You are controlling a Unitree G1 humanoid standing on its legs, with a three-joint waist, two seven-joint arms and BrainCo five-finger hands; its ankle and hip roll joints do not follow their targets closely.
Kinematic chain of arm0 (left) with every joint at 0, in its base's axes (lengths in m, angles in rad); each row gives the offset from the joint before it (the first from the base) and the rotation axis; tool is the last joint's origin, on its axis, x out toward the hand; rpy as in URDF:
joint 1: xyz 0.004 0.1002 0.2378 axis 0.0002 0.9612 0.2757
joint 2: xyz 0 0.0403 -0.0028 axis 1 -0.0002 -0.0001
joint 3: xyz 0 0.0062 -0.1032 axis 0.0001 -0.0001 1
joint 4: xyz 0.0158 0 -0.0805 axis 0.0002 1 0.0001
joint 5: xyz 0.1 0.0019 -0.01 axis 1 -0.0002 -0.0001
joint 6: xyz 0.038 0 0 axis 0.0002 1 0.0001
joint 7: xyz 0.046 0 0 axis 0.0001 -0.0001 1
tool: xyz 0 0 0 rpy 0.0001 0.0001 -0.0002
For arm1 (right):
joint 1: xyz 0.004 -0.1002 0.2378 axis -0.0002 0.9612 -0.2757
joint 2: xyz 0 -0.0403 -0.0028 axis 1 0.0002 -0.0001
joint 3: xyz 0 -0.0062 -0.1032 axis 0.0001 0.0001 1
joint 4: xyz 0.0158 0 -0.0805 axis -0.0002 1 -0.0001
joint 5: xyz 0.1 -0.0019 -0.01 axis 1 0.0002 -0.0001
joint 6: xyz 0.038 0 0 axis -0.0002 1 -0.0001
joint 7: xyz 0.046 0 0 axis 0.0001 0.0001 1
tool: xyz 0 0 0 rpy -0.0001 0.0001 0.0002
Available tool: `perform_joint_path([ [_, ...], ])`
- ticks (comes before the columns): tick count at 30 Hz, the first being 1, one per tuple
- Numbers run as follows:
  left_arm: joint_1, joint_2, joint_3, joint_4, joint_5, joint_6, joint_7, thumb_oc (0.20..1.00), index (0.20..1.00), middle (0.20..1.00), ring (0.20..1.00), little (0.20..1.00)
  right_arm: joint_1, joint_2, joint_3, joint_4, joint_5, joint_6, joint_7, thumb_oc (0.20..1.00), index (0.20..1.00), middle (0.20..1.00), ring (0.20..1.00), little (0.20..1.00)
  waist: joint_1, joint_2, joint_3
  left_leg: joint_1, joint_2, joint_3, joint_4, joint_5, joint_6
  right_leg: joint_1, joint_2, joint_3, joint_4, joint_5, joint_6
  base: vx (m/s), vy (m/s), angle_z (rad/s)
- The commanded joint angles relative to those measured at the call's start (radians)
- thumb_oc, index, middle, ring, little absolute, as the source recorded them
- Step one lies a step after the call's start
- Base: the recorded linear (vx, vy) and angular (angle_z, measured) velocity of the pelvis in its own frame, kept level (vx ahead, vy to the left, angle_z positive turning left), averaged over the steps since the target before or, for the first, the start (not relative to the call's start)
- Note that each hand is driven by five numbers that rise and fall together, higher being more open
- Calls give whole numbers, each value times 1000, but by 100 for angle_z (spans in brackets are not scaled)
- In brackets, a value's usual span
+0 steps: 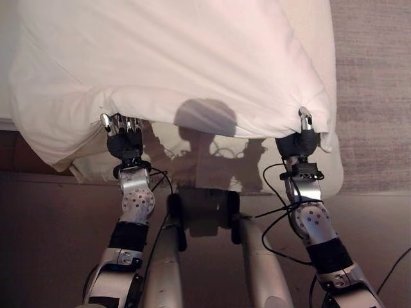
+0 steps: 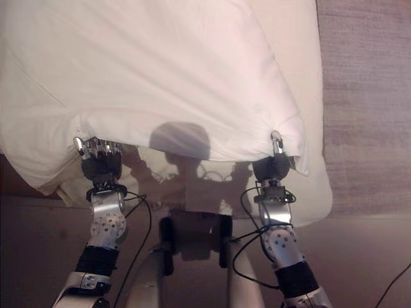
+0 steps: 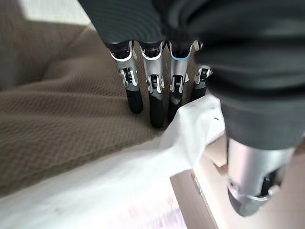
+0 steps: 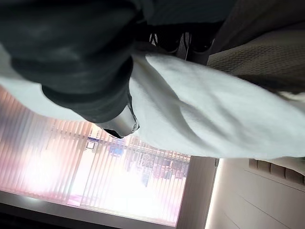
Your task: Make the bed
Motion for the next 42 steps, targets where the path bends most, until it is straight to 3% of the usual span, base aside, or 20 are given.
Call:
perform_joint_path([
  [1, 31, 11, 4, 36, 105, 1, 127, 1000, 1000, 1000, 1000, 1000, 90, -58, -48, -160, -37, -29, 44, 200, 200, 200, 200, 200, -48, 75, -91, -16, 4, -1, -14, 21, -12, 13, 7, 58, -111, 104, 85, 10, -1, -3],
  [5, 45, 30, -15, -4, 129, 19, 200, 1000, 1000, 1000, 1000, 1000, 77, -67, -60, -167, -41, -25, 20, 200, 200, 200, 200, 200, -46, 86, -81, -11, 1, -2, -20, 26, -9, 21, 4, 58, -118, 107, 86, 0, 0, 0],
  [9, 46, 30, -16, -5, 129, 19, 201, 1000, 1000, 1000, 1000, 1000, 77, -67, -60, -167, -41, -25, 20, 200, 200, 200, 200, 200, -46, 86, -80, -10, 1, -2, -21, 26, -9, 22, 4, 57, -118, 107, 86, 0, 0, 0],
  [10, 32, 29, -26, -34, 139, 24, 262, 1000, 1000, 1000, 1000, 1000, 73, -66, -61, -181, -63, -24, -12, 200, 200, 200, 200, 200, -44, 94, -74, -8, 1, 0, -23, 28, -8, 23, 2, 57, -119, 106, 86, 0, 0, 0],
  [17, 14, 29, -48, 16, 102, 60, 254, 1000, 1000, 1000, 1000, 1000, 78, -55, -54, -201, -99, -14, -30, 200, 200, 200, 200, 200, -53, 94, -64, -6, 1, 4, -16, 22, -4, 22, 2, 64, -110, 106, 85, 0, 0, 0],
  [22, -24, 23, -58, 54, 76, 48, 292, 1000, 1000, 1000, 1000, 1000, 81, -54, -33, -205, -96, -10, -36, 200, 200, 200, 200, 200, -59, 92, -58, 3, 5, 9, -9, 14, -5, 28, 3, 68, -104, 101, 85, 0, 0, 0],
  [32, -108, 2, 19, 192, 41, 28, 255, 1000, 1000, 1000, 1000, 1000, 102, -46, -16, -206, -98, -10, -24, 200, 200, 200, 200, 200, -77, 70, -63, -9, 12, 17, 4, 10, -10, 12, 8, 79, -102, 106, 84, 1, 1, 0],
  [42, -226, 36, 98, 360, 44, 3, 287, 1000, 1000, 1000, 1000, 1000, 110, -50, 3, -193, -80, -9, -9, 200, 200, 200, 200, 200, -89, 58, -71, -11, 17, 23, 7, 6, -15, 5, 10, 86, -97, 107, 86, 0, 0, 0],
])
